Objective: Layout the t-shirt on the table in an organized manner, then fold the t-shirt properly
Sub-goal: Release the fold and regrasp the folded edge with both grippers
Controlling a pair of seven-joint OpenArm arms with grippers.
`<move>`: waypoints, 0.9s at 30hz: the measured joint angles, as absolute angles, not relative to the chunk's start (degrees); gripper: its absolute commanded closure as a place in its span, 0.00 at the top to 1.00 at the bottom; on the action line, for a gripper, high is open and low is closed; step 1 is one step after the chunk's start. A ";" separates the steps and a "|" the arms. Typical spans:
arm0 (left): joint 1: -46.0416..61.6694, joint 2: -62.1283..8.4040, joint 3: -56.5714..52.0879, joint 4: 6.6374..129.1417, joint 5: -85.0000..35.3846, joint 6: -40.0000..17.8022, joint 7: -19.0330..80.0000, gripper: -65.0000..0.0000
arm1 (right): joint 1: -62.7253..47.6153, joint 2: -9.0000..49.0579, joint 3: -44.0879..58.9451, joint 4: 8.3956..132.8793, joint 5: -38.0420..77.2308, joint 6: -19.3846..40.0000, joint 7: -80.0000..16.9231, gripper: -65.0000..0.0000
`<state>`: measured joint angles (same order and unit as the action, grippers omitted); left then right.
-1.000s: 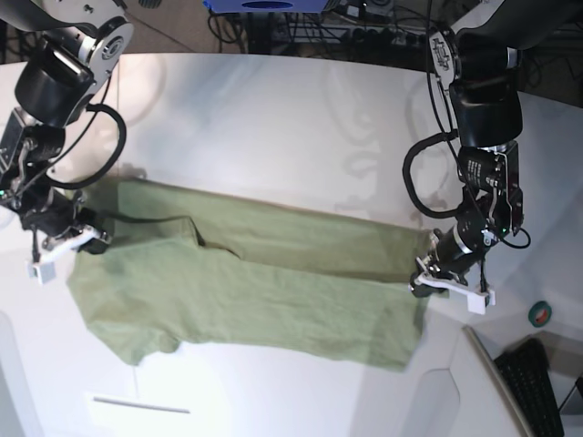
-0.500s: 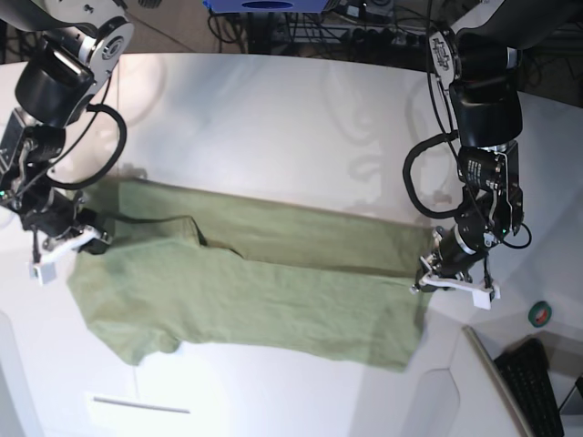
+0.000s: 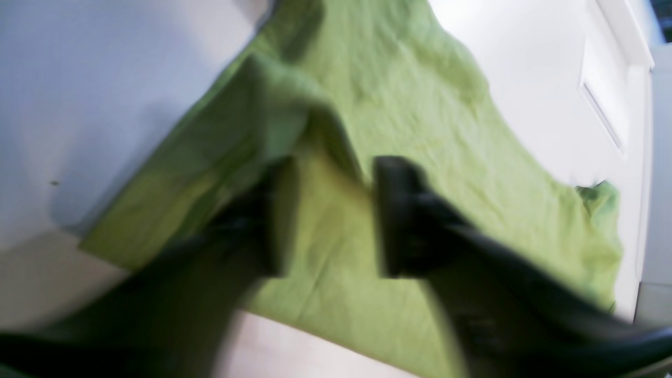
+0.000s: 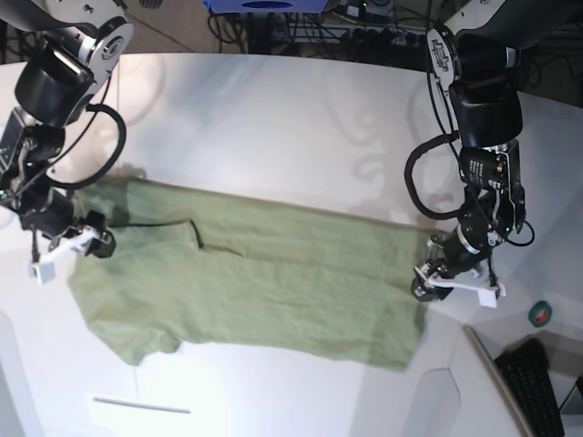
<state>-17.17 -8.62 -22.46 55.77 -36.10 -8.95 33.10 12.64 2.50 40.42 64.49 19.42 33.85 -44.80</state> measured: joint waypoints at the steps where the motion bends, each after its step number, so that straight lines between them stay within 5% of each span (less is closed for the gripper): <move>1: -17.17 -8.67 -24.53 55.79 -35.86 -8.99 32.99 0.70 | 12.64 2.59 40.49 64.49 19.46 33.82 -44.80 0.40; 4: -16.97 -9.32 -29.58 56.38 -35.68 -8.54 33.08 0.77 | 11.92 3.20 40.53 66.46 19.35 33.82 -44.99 0.40; 8: -12.84 -9.52 -28.29 64.27 -36.05 -8.99 32.75 0.66 | 8.58 1.50 40.82 75.85 19.46 33.50 -44.95 0.39; 11: -7.44 -8.95 -23.29 69.82 -36.25 -8.95 32.84 0.37 | 5.91 -0.69 40.45 80.05 20.12 33.80 -44.75 0.34; 13: -5.02 -8.91 -20.12 70.50 -35.92 -8.99 33.36 0.07 | 4.82 -1.50 40.12 79.70 19.99 33.89 -45.10 0.16; 14: -4.84 -8.88 -18.87 69.91 -35.46 -8.91 33.65 0.00 | 4.49 -1.56 40.12 78.85 20.05 33.91 -45.08 0.03; 27: -14.20 -9.21 -9.28 55.57 -34.94 -8.95 27.11 0.00 | 4.54 -0.97 40.23 73.56 19.44 33.63 -44.80 0.00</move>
<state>-14.20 -9.21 -9.28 55.57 -34.94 -8.95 27.11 4.54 -0.97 40.23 73.56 19.44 33.63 -44.80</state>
